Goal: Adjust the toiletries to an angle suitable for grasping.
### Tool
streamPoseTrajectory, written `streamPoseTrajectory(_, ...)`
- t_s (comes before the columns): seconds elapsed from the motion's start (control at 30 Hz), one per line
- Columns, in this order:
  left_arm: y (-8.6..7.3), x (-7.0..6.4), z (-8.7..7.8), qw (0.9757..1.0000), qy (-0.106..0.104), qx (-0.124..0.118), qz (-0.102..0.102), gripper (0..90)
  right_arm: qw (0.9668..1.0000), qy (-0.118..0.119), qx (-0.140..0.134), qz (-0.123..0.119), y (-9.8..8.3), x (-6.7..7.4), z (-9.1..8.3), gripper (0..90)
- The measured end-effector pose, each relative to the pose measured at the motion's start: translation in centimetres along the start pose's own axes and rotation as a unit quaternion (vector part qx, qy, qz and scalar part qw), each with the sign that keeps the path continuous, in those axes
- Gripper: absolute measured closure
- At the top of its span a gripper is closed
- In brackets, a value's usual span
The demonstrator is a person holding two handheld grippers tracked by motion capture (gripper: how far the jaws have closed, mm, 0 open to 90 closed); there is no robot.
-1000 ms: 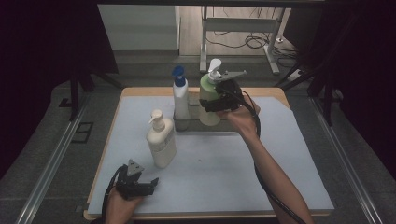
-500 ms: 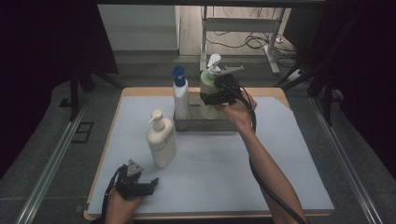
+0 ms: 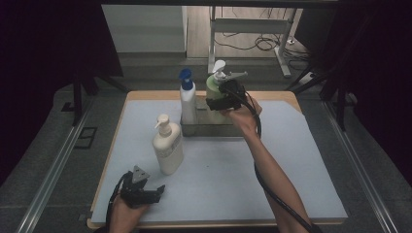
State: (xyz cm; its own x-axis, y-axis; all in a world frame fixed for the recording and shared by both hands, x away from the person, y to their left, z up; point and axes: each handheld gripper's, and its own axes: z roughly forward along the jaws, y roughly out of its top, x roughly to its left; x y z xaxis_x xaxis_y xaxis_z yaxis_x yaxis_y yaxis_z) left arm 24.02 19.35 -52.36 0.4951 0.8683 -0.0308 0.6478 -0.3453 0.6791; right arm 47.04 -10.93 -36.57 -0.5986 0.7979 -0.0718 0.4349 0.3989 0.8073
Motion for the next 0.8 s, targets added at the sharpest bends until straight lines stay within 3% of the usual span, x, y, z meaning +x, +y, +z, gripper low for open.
streamPoseTrajectory(0.8,0.0,0.0,0.0,1.0000,0.000,-0.001,0.000,12.3,0.9992,0.010,0.038,0.007,-2.6,-0.4,2.3,12.6)
